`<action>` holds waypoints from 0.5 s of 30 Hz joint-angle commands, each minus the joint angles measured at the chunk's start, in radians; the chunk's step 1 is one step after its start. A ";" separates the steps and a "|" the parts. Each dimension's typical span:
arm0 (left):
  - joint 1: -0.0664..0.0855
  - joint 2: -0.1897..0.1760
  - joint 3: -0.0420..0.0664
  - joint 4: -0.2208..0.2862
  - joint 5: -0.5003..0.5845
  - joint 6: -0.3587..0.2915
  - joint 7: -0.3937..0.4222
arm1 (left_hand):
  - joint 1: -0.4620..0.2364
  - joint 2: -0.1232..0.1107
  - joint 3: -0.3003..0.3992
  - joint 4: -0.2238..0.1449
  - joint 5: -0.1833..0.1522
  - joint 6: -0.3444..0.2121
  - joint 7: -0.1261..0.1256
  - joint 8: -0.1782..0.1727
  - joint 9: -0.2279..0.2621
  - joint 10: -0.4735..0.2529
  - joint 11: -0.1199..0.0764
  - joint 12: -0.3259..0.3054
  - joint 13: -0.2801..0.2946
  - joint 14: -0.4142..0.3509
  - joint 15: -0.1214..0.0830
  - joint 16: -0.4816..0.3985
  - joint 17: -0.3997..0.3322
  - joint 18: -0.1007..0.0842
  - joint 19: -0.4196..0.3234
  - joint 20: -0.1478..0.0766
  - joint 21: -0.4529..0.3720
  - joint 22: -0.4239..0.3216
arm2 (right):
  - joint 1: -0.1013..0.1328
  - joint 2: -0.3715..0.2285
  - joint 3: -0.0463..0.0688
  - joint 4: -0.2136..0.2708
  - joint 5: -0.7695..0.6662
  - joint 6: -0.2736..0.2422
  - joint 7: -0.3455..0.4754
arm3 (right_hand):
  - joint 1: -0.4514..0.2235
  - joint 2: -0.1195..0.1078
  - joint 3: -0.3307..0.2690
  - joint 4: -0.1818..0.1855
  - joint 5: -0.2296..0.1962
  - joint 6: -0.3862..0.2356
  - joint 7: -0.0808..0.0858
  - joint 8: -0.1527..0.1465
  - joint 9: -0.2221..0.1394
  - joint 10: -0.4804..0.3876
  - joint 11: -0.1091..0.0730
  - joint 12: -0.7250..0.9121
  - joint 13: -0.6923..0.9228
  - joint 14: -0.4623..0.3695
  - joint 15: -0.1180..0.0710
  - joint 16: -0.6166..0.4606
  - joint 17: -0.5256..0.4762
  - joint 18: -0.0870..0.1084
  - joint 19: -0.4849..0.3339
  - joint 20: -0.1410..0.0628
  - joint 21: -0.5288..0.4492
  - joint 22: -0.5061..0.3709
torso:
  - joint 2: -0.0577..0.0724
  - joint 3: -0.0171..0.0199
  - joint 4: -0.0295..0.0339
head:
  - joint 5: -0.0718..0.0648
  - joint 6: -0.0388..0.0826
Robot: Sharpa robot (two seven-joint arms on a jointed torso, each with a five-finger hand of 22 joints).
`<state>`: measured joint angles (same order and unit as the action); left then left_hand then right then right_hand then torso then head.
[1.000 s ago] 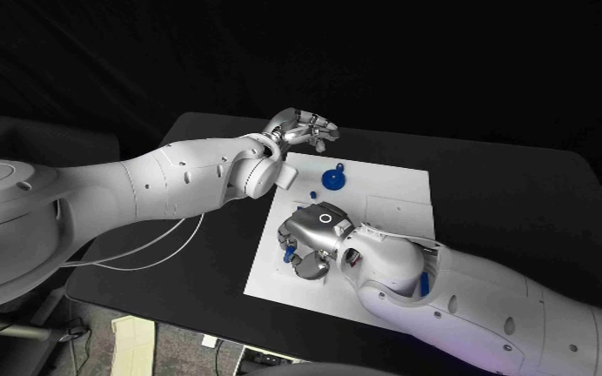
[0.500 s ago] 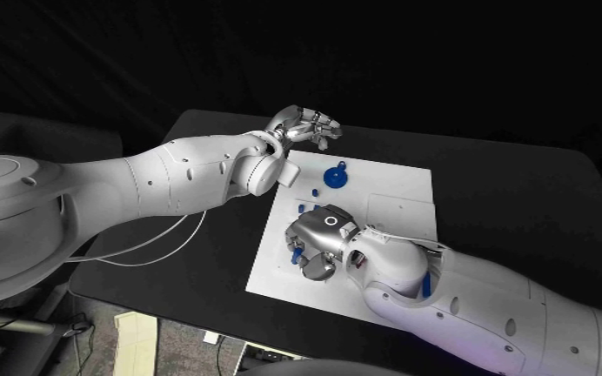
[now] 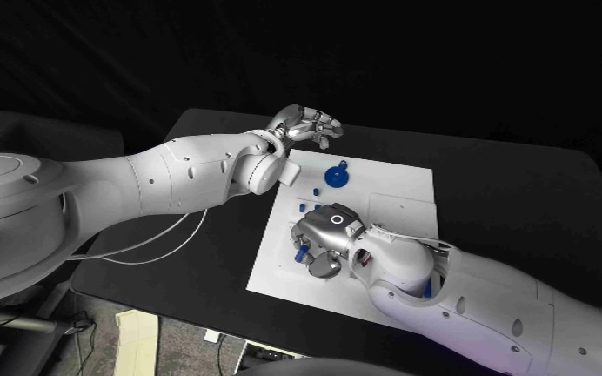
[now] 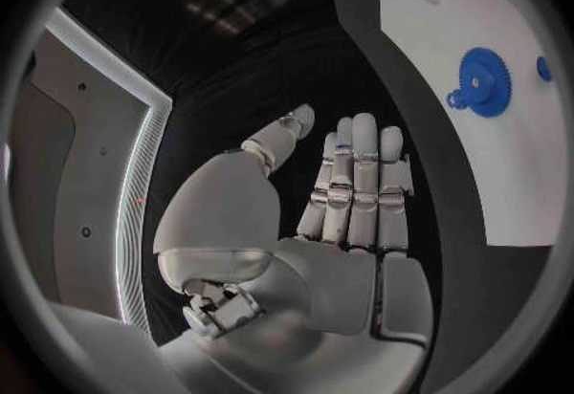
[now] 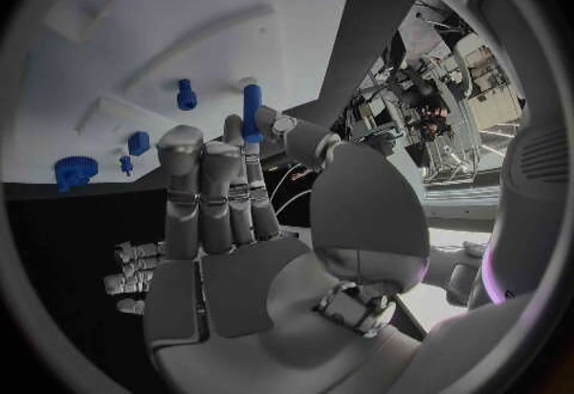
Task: Assemble the parts on the task board
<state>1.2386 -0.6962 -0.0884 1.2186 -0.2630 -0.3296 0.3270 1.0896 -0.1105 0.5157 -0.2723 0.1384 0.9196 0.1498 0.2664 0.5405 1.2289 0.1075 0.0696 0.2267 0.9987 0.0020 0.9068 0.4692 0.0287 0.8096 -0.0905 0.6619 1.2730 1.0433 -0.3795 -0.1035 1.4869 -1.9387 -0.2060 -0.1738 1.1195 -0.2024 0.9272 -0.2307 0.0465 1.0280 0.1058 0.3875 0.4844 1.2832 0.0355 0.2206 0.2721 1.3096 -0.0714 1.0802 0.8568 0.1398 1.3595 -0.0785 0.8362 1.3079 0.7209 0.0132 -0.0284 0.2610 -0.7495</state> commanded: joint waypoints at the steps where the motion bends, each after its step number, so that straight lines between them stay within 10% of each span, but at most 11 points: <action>1: 0.002 0.002 0.001 0.001 0.005 0.013 0.009 | 0.001 0.007 -0.003 -0.001 0.003 -0.005 0.000 0.005 -0.001 -0.008 -0.001 0.003 -0.001 0.002 0.006 -0.006 0.002 0.008 0.004 0.000 -0.006 0.002 | -0.002 -0.003 -0.002 -0.004 -0.018 0.021 0.000 | 0.000 0.011 0.005 -0.004 0.002 0.007 -0.002 0.003 0.001 0.020 -0.005 0.003 0.001 -0.006 -0.010 0.003 0.002 0.122 0.001 -0.006 0.005 0.013 | 0.000 0.0000 0.0001 | 0.000 0.000; 15: 0.002 0.003 0.001 -0.003 0.005 0.013 0.009 | 0.001 0.007 -0.003 -0.001 0.003 -0.005 0.000 0.005 -0.001 -0.009 0.000 0.003 -0.001 0.002 0.006 -0.006 0.002 0.008 0.004 0.000 -0.007 0.002 | -0.002 -0.020 -0.002 0.002 -0.025 0.023 -0.005 | -0.001 0.011 0.005 -0.006 0.002 0.007 -0.002 0.003 0.002 0.020 -0.006 0.003 0.002 -0.005 -0.010 0.003 0.002 0.122 0.002 -0.006 0.005 0.013 | 0.000 -0.0002 -0.0006 | 0.002 -0.005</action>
<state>1.2386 -0.6952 -0.0885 1.2142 -0.2629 -0.3289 0.3269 1.0896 -0.1105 0.5157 -0.2723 0.1384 0.9196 0.1498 0.2664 0.5406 1.2289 0.1075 0.0696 0.2268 0.9987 0.0020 0.9068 0.4701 0.0279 0.8096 -0.0905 0.6619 1.2740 1.0435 -0.3964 -0.1032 1.4895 -1.9439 -0.2050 -0.1731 1.1208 -0.2012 0.9286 -0.2349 0.0464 1.0276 0.1058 0.3869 0.4855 1.2833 0.0355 0.2205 0.2732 1.3096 -0.0715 1.0801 0.8577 0.1397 1.3608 -0.0766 0.8362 1.3078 0.7209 0.0127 -0.0284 0.2632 -0.7539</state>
